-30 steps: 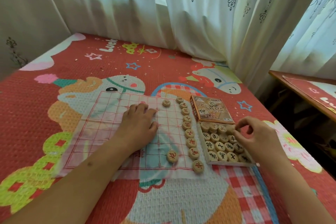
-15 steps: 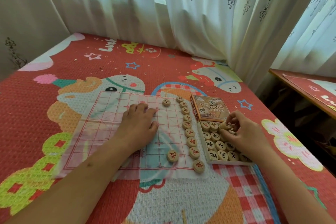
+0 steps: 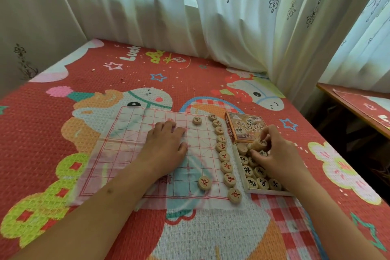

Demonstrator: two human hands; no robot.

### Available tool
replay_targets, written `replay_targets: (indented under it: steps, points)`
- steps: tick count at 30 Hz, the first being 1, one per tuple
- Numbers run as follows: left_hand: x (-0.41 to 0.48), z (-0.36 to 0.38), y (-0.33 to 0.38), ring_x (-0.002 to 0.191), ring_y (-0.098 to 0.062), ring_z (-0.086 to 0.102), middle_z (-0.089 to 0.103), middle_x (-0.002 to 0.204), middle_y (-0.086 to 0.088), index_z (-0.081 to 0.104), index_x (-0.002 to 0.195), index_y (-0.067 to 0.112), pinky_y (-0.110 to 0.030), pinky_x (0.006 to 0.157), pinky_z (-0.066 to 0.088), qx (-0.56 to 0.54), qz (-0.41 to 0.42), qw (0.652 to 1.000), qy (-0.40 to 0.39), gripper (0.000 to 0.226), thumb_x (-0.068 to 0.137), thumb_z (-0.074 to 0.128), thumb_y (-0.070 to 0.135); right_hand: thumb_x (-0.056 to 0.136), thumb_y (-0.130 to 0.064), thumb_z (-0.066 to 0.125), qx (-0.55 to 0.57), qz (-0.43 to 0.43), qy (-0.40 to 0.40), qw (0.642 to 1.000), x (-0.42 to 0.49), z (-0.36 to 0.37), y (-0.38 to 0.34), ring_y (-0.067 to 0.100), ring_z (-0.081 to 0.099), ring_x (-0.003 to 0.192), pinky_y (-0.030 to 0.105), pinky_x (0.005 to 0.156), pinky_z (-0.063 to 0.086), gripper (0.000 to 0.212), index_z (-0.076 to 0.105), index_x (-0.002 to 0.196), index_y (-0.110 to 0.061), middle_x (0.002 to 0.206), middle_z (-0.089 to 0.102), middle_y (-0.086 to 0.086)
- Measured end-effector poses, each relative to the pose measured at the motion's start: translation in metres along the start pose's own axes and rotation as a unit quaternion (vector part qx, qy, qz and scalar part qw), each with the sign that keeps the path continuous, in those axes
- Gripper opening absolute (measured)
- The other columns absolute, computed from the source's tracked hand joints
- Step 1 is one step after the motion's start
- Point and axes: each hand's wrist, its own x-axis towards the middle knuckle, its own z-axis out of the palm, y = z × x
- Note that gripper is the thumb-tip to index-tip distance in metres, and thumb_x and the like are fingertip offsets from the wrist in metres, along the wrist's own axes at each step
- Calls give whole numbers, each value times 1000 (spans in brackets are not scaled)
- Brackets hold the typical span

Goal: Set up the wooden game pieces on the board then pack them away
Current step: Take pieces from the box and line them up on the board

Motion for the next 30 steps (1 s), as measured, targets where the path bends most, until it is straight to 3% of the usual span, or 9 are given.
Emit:
replay_targets:
  steps: [4,7,12,16,19,22,26,30]
  points:
    - [0,0,0,137,-23,25,31,151,-3,37,145,25,-40,112,24,3,-1,1000,7,48,99,39,39,76,-22,79,14,-26,41,999,1,-1,-9,2,57,72,17,58,42,42,43,98,-24,80,58,-12]
    - [0,0,0,137,-23,25,31,151,-3,37,146,25,-40,112,24,1,0,1000,6,49,99,39,39,77,-22,78,23,-32,-8,999,1,9,-13,7,59,72,21,60,48,43,41,100,-27,78,59,-14]
    - [0,-1,1,137,-23,25,31,151,-3,37,146,25,-40,112,24,-5,1,1000,6,49,99,39,39,79,-22,77,21,-34,-29,999,2,14,-15,1,56,63,12,54,39,45,38,102,-24,78,60,-12]
    - [0,-4,2,137,-23,26,32,150,-3,38,145,25,-40,112,25,-26,-4,999,18,48,98,40,35,77,-20,78,43,-38,24,998,-4,2,-22,7,64,72,14,55,43,49,36,102,-26,84,62,-10]
    - [2,-5,2,135,-24,28,34,149,-4,40,143,24,-41,110,26,-24,-7,999,25,47,97,41,30,76,-26,79,84,-75,43,993,-20,-9,-56,-2,62,66,12,49,43,52,35,103,-28,83,60,-13]
    - [2,-4,-1,133,-26,31,36,147,-6,41,142,21,-42,109,28,-14,-18,999,26,47,96,41,26,74,-33,76,92,-154,-21,984,-46,1,-94,-7,58,82,16,55,47,52,32,101,-33,86,57,-18]
    - [2,-4,-6,129,-28,34,39,143,-6,44,140,19,-42,107,31,-12,-39,998,43,47,93,43,25,74,-36,75,36,-233,-82,968,-69,25,-109,6,58,78,14,63,42,52,31,101,-39,89,57,-15]
    - [4,-2,-6,128,-27,35,41,142,-6,45,139,19,-41,106,32,-16,-45,997,53,47,93,44,28,73,-50,56,5,-255,-111,961,-73,32,-104,10,52,80,19,70,38,39,32,101,-38,89,54,-13]
